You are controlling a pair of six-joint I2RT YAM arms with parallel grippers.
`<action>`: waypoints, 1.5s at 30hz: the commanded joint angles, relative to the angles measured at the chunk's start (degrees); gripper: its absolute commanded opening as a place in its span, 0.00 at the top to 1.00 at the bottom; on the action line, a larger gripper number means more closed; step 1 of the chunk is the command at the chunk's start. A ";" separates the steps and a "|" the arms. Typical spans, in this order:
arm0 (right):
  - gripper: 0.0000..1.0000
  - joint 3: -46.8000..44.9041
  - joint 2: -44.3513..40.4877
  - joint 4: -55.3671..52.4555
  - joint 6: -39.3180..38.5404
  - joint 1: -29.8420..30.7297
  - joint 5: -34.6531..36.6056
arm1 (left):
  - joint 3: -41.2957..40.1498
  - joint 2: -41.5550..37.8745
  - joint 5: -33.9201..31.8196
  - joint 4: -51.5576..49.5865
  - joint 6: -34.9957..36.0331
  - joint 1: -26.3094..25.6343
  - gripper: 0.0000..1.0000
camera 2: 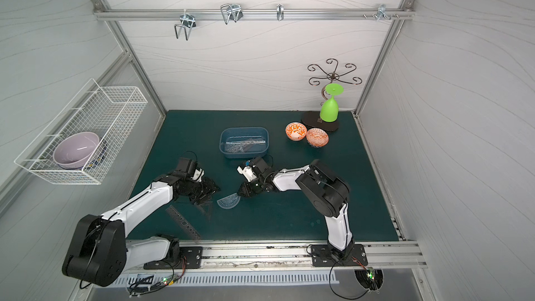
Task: Put the scattered rulers into the storage box
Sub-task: Pick up the ruler from the center of the board.
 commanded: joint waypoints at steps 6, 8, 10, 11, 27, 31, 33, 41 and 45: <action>0.76 4.29 4.97 -1.95 -0.71 -3.41 0.39 | 2.52 0.74 1.85 -2.13 4.63 5.17 0.44; 0.76 5.51 5.95 -3.12 -1.14 -4.52 0.53 | 2.28 0.70 2.05 -2.13 4.96 6.04 0.43; 0.76 6.67 6.82 -3.99 -1.60 -5.66 0.45 | 1.97 0.42 2.19 -2.04 5.25 7.05 0.43; 0.76 7.30 7.37 -4.13 -1.77 -6.11 0.23 | 1.77 0.23 2.38 -2.17 5.42 7.59 0.43; 0.79 18.25 13.92 -4.48 -2.35 -6.31 -5.24 | -4.22 -5.44 5.29 -1.40 2.04 9.02 0.43; 0.79 15.10 6.46 -6.30 -6.78 -1.50 0.06 | -3.21 -5.53 4.45 -2.48 2.48 10.23 0.43; 0.80 14.21 5.80 -6.23 -7.69 1.52 1.45 | -3.20 -5.06 5.25 -1.98 2.53 11.55 0.43; 0.80 16.73 11.91 -6.41 -7.72 7.29 0.79 | -3.00 -4.52 7.01 -1.43 3.01 14.60 0.43; 0.80 16.88 13.77 -7.02 -7.23 5.78 1.12 | -3.19 -4.61 7.16 -1.17 3.10 14.74 0.43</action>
